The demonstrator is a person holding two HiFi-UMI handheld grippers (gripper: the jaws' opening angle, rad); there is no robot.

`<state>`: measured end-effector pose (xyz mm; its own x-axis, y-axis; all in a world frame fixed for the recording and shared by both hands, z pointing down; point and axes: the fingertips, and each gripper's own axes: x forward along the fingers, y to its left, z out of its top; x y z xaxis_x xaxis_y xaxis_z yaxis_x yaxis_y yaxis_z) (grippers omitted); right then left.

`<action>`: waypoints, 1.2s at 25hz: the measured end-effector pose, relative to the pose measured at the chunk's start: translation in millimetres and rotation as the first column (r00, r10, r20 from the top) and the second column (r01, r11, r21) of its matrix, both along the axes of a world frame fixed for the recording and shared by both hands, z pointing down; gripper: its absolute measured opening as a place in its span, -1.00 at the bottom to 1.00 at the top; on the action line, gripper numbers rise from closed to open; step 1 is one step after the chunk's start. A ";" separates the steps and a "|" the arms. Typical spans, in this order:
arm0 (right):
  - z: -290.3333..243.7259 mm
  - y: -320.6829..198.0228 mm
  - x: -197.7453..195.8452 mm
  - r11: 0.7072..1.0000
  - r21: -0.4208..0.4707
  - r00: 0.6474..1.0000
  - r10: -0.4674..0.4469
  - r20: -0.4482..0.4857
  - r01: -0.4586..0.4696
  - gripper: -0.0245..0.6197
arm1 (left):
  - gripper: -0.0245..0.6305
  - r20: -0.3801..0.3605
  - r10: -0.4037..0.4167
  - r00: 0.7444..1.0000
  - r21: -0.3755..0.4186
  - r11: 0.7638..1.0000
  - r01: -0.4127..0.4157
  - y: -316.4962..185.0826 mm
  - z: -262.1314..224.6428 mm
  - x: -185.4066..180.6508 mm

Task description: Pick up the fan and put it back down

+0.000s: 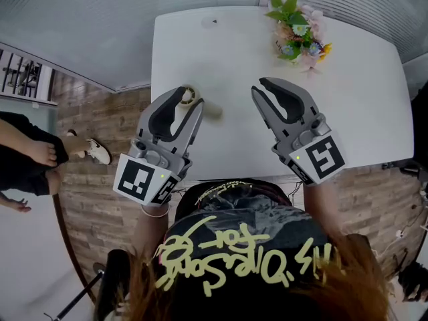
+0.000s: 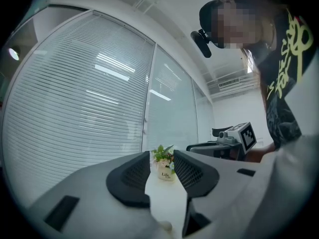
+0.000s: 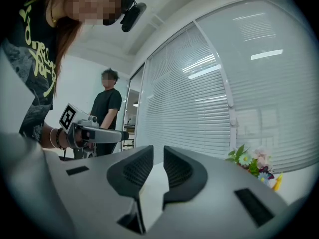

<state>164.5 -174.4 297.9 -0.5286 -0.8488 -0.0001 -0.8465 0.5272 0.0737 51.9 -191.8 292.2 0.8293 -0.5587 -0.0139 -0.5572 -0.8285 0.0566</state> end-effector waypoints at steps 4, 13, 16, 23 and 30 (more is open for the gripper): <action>-1.5 1.8 1.4 1.000 0.005 1.000 0.008 0.000 -0.008 -0.80 | -0.77 -0.001 -0.027 1.000 -0.006 1.000 0.027 -2.3 -0.1 -3.4; -3.9 1.8 0.6 1.000 -0.017 0.999 0.014 0.047 -0.013 -0.91 | -0.95 0.004 -0.030 1.000 -0.001 1.000 0.030 -2.6 -0.3 -4.8; -4.0 1.1 1.5 1.000 0.013 1.000 0.008 0.022 -0.008 -0.91 | -0.95 0.008 -0.024 1.000 -0.001 1.000 0.024 -2.0 -0.1 -3.8; -2.3 0.5 -4.0 1.000 -0.006 1.000 0.013 -0.001 -0.013 -0.91 | -0.95 0.010 -0.014 1.000 -0.004 1.000 0.014 -4.2 -0.2 -2.2; 1.8 -0.7 -3.6 1.000 -0.010 1.000 0.010 0.001 -0.010 -0.91 | -0.95 0.010 -0.017 1.000 -0.009 1.000 0.017 -6.3 3.1 -0.5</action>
